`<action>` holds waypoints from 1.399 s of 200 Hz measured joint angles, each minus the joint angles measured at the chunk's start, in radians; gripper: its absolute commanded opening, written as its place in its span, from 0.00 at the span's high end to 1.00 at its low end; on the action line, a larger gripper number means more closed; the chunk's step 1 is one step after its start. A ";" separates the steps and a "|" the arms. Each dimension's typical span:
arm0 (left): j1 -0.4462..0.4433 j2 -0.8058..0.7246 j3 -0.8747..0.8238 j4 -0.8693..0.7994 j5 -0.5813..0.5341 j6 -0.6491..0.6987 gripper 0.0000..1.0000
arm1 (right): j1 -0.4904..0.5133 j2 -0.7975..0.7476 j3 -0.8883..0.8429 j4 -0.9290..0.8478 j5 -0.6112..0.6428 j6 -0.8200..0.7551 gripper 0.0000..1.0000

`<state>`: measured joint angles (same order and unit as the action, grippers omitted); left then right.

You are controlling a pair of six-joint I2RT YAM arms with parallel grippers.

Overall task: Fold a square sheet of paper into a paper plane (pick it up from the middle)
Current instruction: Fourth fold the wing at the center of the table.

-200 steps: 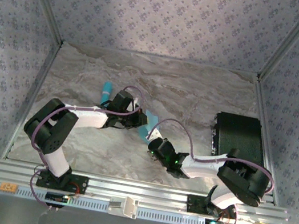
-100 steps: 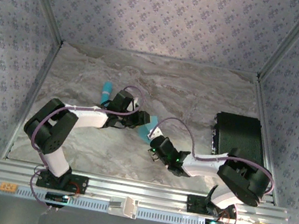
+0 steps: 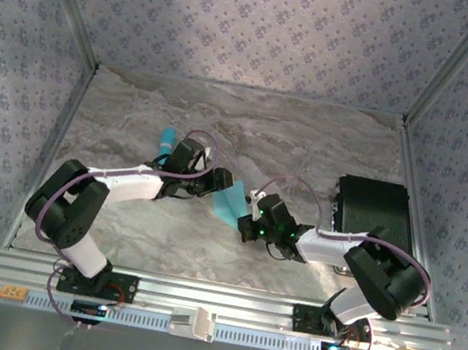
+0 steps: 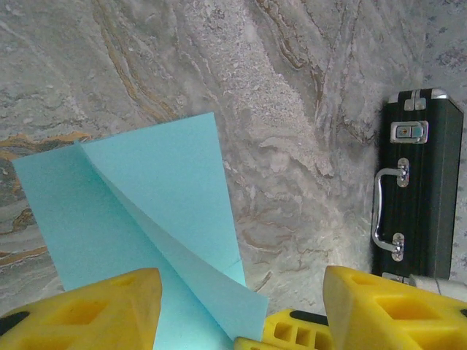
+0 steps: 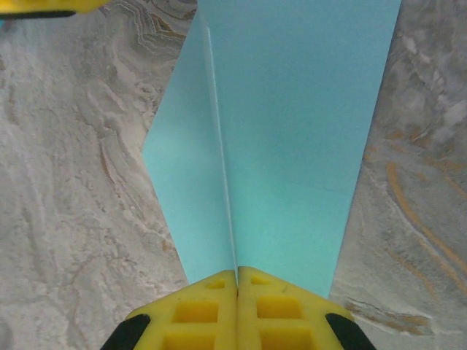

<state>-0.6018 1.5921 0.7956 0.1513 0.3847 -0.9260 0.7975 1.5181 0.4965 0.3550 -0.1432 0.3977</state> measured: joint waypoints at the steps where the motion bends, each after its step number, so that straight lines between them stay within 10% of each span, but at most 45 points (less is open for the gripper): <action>1: 0.000 0.000 0.000 0.000 0.000 0.000 0.40 | -0.003 0.002 0.000 0.002 -0.007 0.004 1.00; 147: 0.000 0.000 0.000 -0.002 -0.003 0.000 0.43 | -0.128 0.082 0.017 0.089 -0.338 0.218 0.99; 217: -0.001 0.021 0.000 0.006 0.019 0.012 0.78 | -0.152 0.144 -0.050 0.274 -0.379 0.365 0.99; 280: -0.019 0.087 0.003 0.015 0.051 0.017 0.86 | -0.165 0.186 -0.101 0.438 -0.393 0.465 1.00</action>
<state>-0.6209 1.6791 0.7982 0.1661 0.4358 -0.9092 0.6323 1.7042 0.3950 0.7925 -0.5362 0.8623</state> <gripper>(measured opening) 0.144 0.052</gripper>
